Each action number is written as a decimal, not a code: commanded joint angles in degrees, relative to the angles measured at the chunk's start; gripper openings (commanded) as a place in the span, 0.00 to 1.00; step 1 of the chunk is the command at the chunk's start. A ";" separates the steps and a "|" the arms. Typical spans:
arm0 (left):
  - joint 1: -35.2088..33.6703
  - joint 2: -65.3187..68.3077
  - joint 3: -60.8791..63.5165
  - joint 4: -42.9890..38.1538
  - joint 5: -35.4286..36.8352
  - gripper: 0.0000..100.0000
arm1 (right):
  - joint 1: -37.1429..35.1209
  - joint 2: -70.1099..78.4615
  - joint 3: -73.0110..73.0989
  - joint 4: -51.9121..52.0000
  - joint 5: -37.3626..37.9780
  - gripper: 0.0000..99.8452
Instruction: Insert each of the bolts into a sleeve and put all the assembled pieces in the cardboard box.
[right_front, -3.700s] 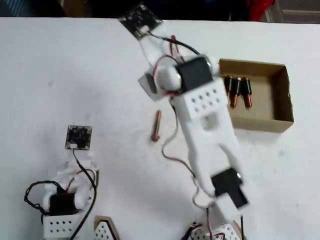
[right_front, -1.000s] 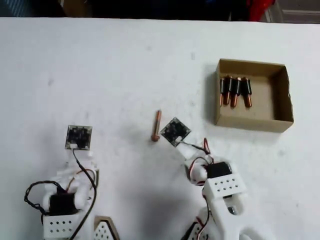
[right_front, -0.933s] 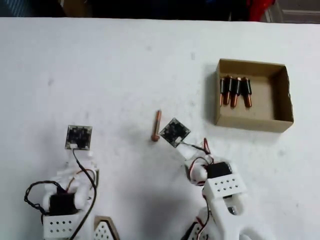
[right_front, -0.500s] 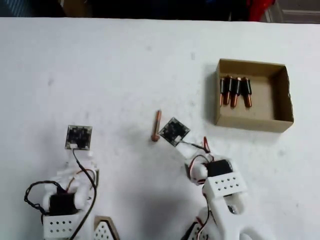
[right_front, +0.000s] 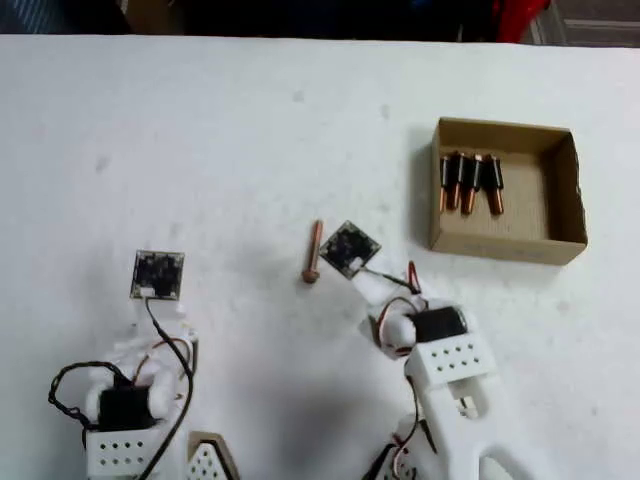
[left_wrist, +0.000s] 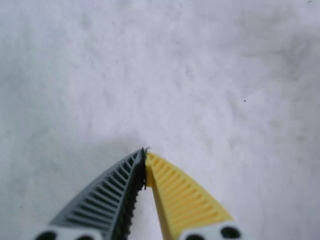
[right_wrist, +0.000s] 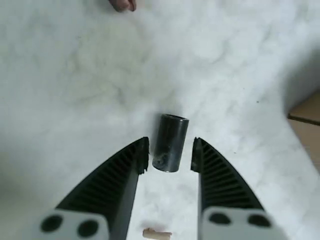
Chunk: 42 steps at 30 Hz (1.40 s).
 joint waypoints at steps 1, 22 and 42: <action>-0.57 -0.04 -0.09 0.26 -0.35 0.02 | 0.48 6.20 -5.01 0.31 -1.93 0.12; -0.57 -0.04 -0.09 0.26 -0.35 0.02 | 4.44 27.30 -8.53 -9.36 -2.02 0.12; -0.48 -0.04 -0.09 0.26 -0.35 0.02 | 4.79 23.87 -11.60 -6.11 -2.29 0.02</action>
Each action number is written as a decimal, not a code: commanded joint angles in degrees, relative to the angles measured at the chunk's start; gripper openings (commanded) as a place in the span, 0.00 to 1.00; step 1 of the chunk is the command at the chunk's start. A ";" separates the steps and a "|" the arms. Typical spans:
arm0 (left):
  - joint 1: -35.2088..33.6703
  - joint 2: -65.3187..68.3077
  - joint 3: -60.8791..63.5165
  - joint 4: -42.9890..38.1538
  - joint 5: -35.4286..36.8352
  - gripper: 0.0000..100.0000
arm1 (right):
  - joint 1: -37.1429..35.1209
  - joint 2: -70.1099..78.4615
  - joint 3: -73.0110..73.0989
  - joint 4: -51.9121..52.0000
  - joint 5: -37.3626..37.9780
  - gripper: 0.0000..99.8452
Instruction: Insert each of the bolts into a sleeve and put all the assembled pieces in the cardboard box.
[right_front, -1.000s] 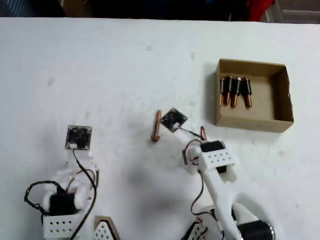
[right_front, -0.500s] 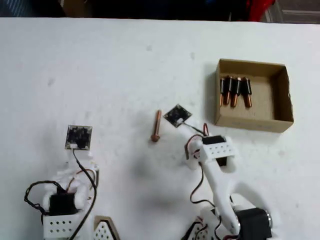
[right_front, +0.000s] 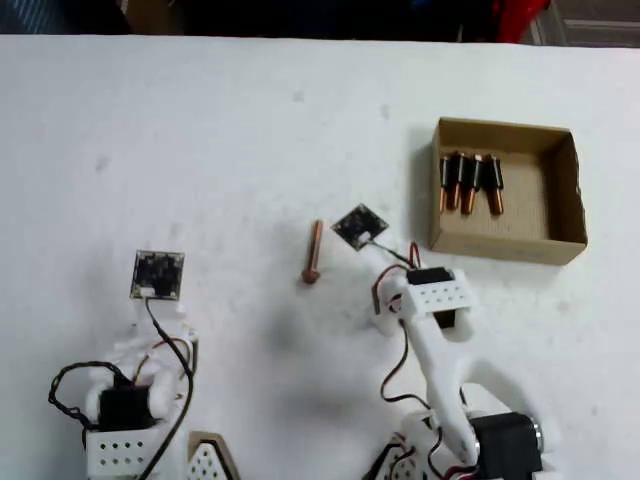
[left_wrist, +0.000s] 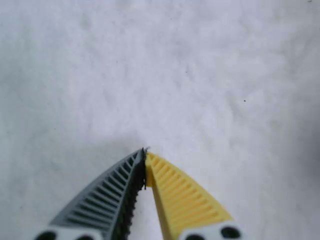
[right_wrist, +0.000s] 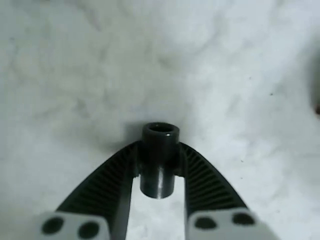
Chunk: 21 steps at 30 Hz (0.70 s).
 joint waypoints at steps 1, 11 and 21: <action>-0.48 -0.04 -0.09 0.26 -0.35 0.02 | 0.22 -5.85 -3.52 4.53 -0.53 0.02; -0.22 -0.04 -0.09 0.26 -0.18 0.02 | 0.13 -32.75 -7.91 19.21 -1.67 0.02; -0.13 -0.04 -0.09 0.18 -0.35 0.02 | 0.57 -49.45 -7.74 25.19 -7.21 0.02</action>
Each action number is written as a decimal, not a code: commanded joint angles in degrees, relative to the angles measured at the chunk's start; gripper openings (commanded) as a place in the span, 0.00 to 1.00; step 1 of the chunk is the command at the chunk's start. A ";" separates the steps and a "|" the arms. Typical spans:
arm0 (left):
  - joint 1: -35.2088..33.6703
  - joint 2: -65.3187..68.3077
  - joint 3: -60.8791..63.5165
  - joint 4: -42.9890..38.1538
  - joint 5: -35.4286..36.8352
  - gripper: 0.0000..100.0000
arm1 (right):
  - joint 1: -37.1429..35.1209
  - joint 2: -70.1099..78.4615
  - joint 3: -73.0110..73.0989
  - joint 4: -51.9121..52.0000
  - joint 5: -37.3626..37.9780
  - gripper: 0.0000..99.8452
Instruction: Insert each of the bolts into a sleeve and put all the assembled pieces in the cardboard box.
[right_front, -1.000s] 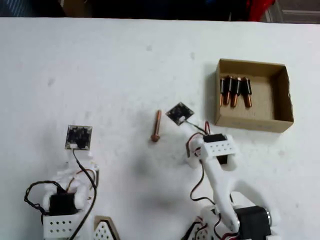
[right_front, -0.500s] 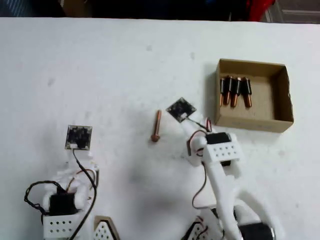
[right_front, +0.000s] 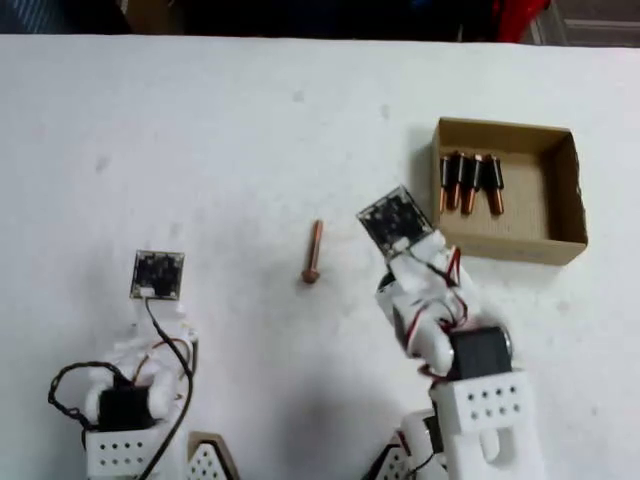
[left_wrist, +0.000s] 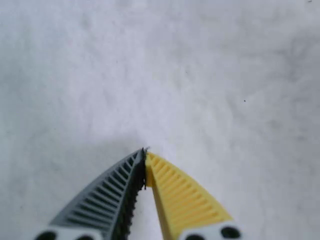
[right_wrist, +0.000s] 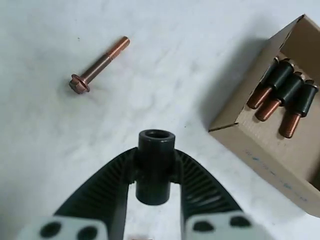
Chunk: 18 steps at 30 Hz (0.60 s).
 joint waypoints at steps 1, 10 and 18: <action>-0.13 -0.04 -0.09 0.18 -0.35 0.02 | 0.75 -4.18 -3.08 1.71 -0.62 0.02; -0.13 -0.04 -0.26 0.18 -0.44 0.02 | 0.66 -11.38 -2.64 3.21 -7.56 0.02; -0.31 -0.04 -0.09 -1.76 -7.30 0.02 | 0.75 -18.42 2.02 2.95 -7.47 0.02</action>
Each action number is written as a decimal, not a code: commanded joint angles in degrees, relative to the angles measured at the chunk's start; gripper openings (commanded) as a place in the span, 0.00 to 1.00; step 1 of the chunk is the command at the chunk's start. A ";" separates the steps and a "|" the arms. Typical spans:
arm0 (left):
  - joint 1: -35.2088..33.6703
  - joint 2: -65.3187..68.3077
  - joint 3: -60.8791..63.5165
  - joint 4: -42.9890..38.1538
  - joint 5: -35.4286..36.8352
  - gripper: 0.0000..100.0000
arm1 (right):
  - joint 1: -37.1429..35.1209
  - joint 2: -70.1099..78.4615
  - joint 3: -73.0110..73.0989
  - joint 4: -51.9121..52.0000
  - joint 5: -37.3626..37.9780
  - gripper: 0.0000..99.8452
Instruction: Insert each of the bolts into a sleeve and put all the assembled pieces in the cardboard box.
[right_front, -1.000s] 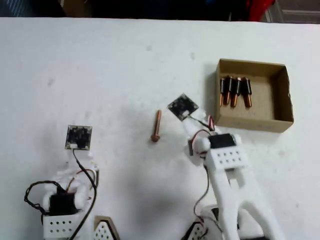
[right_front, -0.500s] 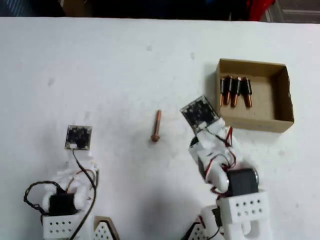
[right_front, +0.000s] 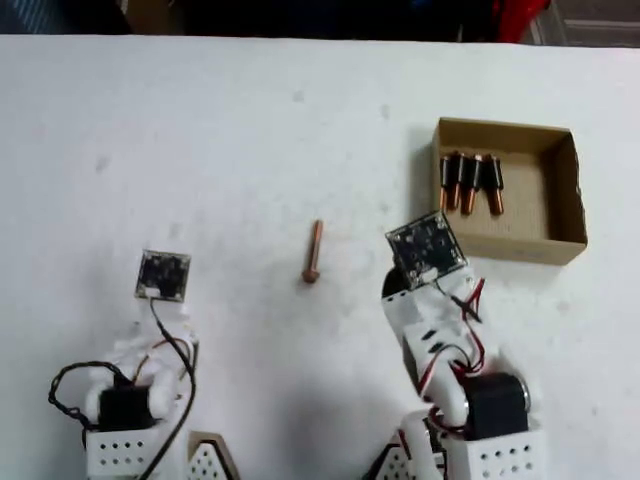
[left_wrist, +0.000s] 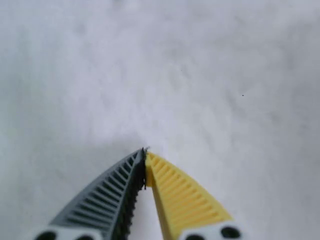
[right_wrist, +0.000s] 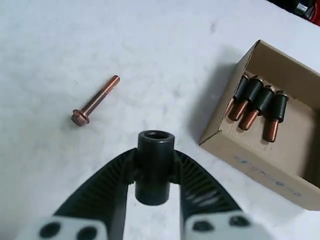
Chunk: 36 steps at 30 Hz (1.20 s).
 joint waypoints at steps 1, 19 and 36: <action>-0.31 -0.04 -0.09 -1.76 -3.60 0.02 | 0.84 -3.47 0.44 -0.04 -0.26 0.02; -0.57 -0.04 -2.99 -4.13 -11.34 0.02 | 0.84 -15.60 7.03 -0.22 -0.18 0.02; -0.48 0.40 -22.42 5.45 -11.43 0.02 | 0.92 -21.85 16.79 -4.09 -0.70 0.02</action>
